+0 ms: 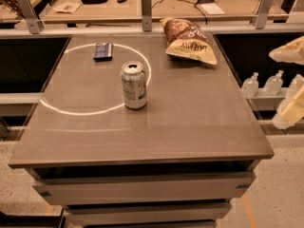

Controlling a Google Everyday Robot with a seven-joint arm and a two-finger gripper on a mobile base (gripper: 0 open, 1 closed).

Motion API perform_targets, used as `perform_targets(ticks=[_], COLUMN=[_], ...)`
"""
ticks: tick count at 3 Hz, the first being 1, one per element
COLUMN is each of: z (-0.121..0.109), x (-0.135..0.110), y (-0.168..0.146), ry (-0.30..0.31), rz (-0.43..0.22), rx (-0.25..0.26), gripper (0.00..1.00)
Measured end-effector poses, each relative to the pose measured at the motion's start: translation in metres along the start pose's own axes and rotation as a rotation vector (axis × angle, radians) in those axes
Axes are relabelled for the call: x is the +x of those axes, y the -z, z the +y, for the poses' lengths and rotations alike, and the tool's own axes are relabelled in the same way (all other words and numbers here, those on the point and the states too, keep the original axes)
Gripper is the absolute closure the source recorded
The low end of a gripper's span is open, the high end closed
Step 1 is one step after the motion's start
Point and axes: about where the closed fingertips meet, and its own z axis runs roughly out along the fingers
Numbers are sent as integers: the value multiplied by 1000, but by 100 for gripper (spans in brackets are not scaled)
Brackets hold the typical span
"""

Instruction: Pick 7up can

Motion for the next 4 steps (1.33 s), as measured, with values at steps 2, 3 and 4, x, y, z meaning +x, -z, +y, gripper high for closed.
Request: perform_targets(ticks=[2, 3, 4], z=[-9, -5, -2], x=[34, 15, -6], y=[-11, 4, 23], ry=[-7, -25, -92], rz=[-515, -787, -971], rx=[-35, -67, -99], gripper=[0, 0, 0])
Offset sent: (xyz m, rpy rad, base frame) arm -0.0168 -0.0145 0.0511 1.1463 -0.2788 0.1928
